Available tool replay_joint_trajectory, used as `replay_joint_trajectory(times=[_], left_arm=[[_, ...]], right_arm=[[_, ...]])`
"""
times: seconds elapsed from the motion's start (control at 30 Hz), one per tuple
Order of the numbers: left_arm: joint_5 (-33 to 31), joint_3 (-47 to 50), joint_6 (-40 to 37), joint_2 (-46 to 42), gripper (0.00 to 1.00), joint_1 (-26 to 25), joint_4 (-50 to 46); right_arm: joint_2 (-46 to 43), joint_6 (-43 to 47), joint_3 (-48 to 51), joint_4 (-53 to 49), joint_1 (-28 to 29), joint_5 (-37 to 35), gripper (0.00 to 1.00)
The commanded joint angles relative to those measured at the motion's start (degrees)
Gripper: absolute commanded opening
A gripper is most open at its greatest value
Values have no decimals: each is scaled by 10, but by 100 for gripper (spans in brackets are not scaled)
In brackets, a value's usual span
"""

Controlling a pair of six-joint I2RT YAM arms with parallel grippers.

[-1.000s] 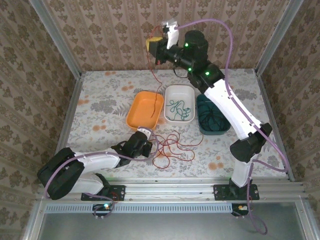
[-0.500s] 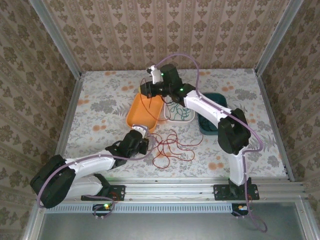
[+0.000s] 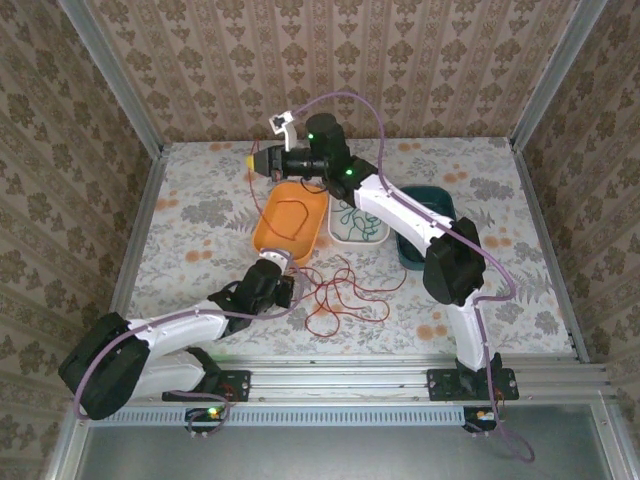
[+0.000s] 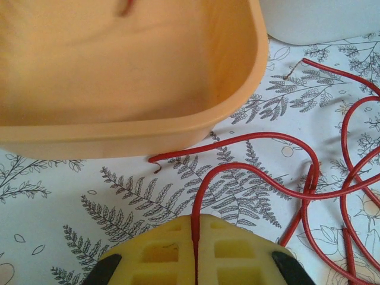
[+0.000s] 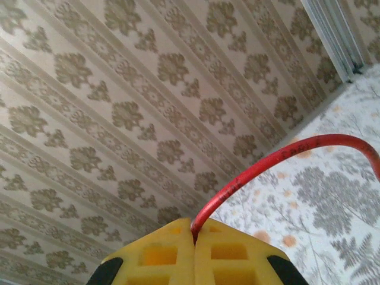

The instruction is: Untangle the cables

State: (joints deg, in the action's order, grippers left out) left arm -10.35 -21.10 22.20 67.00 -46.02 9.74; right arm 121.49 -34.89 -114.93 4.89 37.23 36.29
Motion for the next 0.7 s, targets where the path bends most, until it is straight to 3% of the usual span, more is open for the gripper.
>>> replay_joint_trajectory(times=[0.0,0.43,0.67], left_arm=[[3,6,8,-2,0,4,-7],[0,15,9,-17,0,3,-19],[2,15,9,-17,0,5,-21]], right_arm=[[30,-34,-19,24,-1,9,0],[11,15,116,0,-27,-112,0],[43,31,130,-37,-36,-95,0]])
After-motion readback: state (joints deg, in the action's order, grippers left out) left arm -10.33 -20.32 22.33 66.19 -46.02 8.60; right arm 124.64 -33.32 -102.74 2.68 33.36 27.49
